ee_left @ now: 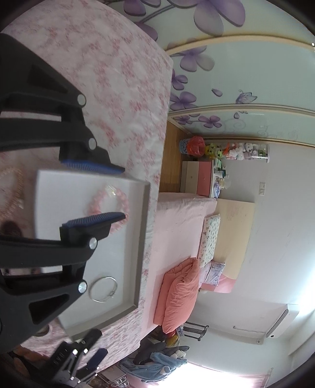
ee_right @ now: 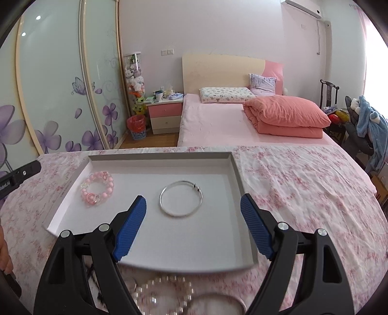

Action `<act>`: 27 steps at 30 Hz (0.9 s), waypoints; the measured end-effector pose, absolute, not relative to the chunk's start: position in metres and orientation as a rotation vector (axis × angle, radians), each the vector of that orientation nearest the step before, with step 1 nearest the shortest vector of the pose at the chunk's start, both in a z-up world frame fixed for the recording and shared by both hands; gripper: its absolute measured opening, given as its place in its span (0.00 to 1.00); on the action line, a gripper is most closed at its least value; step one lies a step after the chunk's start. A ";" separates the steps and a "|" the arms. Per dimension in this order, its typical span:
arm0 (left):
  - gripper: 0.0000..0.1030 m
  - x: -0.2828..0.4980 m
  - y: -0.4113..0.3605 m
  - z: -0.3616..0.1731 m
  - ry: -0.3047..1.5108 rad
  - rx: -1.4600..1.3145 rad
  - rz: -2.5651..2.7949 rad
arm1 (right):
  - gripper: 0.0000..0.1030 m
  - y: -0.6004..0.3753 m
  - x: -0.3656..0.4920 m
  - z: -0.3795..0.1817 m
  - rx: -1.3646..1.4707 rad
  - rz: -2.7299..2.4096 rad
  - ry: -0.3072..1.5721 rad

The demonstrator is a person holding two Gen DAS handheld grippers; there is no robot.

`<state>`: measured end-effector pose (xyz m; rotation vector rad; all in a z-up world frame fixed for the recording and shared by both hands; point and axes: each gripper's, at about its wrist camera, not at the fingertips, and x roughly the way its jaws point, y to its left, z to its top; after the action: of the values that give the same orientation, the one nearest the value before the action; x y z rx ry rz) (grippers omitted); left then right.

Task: Organize jewelry
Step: 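Withdraw both tools from the tray back toward the remaining jewelry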

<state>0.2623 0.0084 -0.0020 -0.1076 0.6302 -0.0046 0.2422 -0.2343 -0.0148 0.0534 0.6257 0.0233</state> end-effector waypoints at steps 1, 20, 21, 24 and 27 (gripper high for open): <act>0.37 0.254 0.012 -0.003 0.633 -0.105 0.001 | 0.78 -0.238 0.234 -0.015 0.057 0.021 0.629; 0.80 0.174 0.049 -0.057 0.829 -0.087 -0.049 | 0.78 -0.256 0.168 -0.088 0.014 0.034 0.913; 0.80 0.174 0.048 -0.060 0.839 -0.084 -0.048 | 0.78 -0.255 0.171 -0.091 0.010 0.031 0.925; 0.80 0.174 0.047 -0.066 0.859 -0.081 -0.053 | 0.79 -0.250 0.176 -0.092 0.000 0.033 0.922; 0.80 0.173 0.044 -0.069 0.862 -0.068 -0.060 | 0.79 -0.248 0.185 -0.093 -0.008 0.029 0.915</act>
<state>0.1732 0.0438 -0.0693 -0.0677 0.8623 -0.0599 0.1850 -0.2479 -0.0925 -0.0078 0.9154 0.0291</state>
